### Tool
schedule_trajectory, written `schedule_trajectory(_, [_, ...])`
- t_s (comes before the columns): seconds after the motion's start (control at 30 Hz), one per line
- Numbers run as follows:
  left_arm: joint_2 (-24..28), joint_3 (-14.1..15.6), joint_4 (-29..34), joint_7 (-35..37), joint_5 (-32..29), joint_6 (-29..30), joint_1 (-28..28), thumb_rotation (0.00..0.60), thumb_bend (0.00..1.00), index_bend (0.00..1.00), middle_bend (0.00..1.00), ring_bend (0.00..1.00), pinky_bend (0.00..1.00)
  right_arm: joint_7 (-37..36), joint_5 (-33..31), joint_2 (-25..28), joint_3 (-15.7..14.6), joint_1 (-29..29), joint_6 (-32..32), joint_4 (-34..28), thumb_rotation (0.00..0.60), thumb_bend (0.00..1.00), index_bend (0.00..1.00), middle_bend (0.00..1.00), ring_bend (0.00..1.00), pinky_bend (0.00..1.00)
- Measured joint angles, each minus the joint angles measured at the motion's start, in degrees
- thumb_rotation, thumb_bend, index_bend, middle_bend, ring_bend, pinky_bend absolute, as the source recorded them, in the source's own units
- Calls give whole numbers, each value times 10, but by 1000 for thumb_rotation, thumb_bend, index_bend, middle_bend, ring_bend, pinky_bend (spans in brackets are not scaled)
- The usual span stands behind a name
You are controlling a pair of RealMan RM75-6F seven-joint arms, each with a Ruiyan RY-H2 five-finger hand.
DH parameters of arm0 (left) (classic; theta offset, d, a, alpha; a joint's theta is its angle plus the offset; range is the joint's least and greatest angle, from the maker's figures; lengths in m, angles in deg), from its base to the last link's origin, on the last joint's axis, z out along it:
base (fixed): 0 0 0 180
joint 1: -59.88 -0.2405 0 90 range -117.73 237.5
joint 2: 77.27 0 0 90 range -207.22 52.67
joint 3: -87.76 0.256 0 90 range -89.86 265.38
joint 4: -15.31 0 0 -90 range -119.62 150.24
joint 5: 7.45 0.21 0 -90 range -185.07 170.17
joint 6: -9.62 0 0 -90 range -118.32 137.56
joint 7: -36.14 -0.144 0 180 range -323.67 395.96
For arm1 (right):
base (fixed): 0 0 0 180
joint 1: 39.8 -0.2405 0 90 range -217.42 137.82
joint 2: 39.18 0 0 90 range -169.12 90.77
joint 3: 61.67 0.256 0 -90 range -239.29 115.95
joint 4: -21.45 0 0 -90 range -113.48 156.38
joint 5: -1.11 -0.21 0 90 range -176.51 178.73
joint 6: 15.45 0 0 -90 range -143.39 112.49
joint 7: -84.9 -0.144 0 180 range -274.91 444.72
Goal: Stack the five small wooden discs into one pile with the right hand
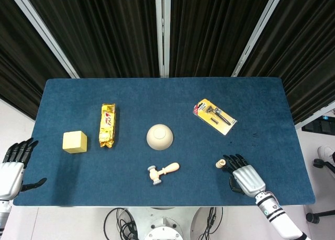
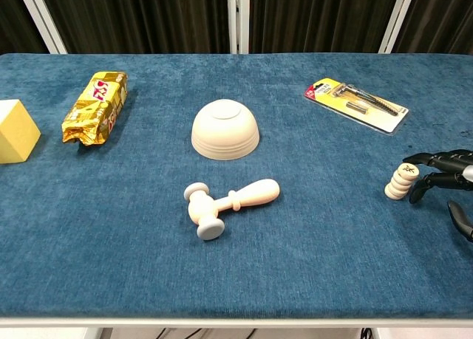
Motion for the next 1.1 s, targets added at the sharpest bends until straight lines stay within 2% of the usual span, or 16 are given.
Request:
schedule_trajectory(0.33, [3,2,2,9,7,3,-1,600,59,30,0,0,0,-37,66,46,-7,2,54,-56,350,756,329,0,0,0])
schedule_trajectory(0.47, [3,2,2,11,8,4,-1,600,60,30,0,0,0,-44,75,58,1,3,73,-68,349,756,327,0,0,0])
schedule_trajectory(0.57, [4,2,1,12,8,5,-1,600,60,30,0,0,0,-44,62,58,11,6,79,-67,343,747,218,0,0,0])
schedule_trajectory(0.63, [3,2,0,13,7,4,-1,600,60,30,0,0,0,-44,52,57,19,11,89,-64,331,700,91,0,0,0])
schedule_trajectory(0.7, [3,2,-2,12,5,2,-1,600,60,30,0,0,0,-36,43,55,28,18,106,-54,336,583,7,0,0,0])
schedule_trajectory(0.8, [2,1,-4,8,2,1,0,600,60,30,0,0,0,-16,29,48,44,34,141,-28,359,362,0,0,0,0])
schedule_trajectory(0.93, [-2,-1,-7,-4,-3,2,-1,600,60,30,0,0,0,1,-10,41,65,65,191,14,364,214,0,0,0,0])
schedule_trajectory(1.0, [-4,-3,-10,-9,-8,1,-1,600,60,30,0,0,0,3,-38,44,73,82,201,20,365,166,0,0,0,0])
schedule_trajectory(1.1, [-7,-6,-15,-14,-13,3,-3,600,60,30,0,0,0,2,-74,59,82,104,208,23,366,153,0,0,0,0])
